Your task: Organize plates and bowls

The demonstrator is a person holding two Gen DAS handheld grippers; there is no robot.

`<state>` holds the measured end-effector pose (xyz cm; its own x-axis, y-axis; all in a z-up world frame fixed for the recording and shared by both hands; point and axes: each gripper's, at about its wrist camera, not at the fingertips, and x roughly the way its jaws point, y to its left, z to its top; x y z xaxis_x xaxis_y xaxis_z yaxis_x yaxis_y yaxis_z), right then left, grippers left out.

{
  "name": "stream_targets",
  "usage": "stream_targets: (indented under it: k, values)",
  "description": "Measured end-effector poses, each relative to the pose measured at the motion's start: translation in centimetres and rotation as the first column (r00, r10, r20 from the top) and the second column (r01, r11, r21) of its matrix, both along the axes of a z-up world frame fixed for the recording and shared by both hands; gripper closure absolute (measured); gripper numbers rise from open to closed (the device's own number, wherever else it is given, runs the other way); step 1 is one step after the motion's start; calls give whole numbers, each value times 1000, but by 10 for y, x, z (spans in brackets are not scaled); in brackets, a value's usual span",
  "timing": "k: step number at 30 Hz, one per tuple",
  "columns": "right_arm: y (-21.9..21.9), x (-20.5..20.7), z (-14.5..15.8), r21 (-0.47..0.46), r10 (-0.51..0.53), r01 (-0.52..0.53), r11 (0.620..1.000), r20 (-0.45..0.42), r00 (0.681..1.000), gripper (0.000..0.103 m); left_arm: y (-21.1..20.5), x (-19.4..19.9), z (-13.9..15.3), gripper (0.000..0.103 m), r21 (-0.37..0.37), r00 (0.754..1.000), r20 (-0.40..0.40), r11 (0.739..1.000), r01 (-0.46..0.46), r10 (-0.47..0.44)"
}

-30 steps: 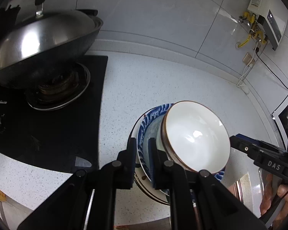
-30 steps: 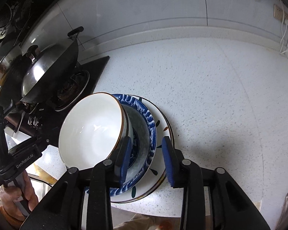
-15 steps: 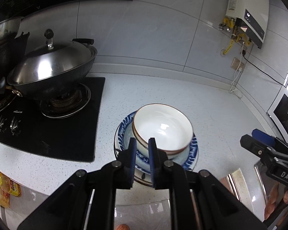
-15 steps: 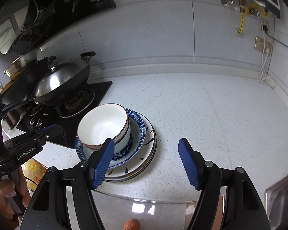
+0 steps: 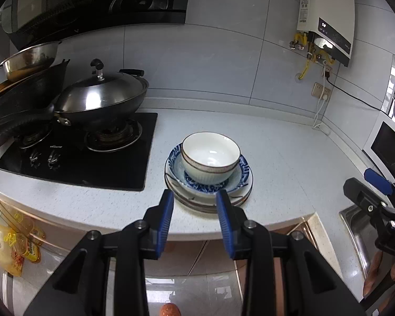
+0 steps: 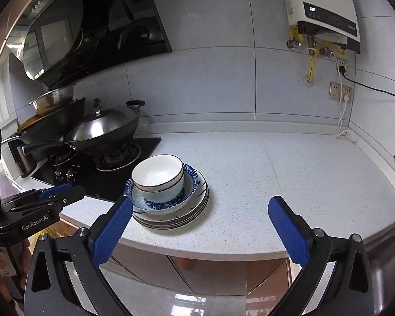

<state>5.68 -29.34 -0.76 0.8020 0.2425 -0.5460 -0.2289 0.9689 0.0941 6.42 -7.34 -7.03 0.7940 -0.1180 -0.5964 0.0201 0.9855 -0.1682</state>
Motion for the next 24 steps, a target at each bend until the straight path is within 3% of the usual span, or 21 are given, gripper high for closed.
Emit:
stream_targets:
  k: [5,14,24]
  values:
    - [6,-25,6,-12,11,-11,1000,33,999,2,2,-32,10,71,33,1000,22,999,-23,22]
    - [15,-59,18,5,-21,20,1000,65,998,2,18,-62,27,71,36,998,63,999,24,-26]
    - [28,-93,17,38,-92,90,995,60,994,2,38,-84,20,70,103,1000,10,995,17,-19]
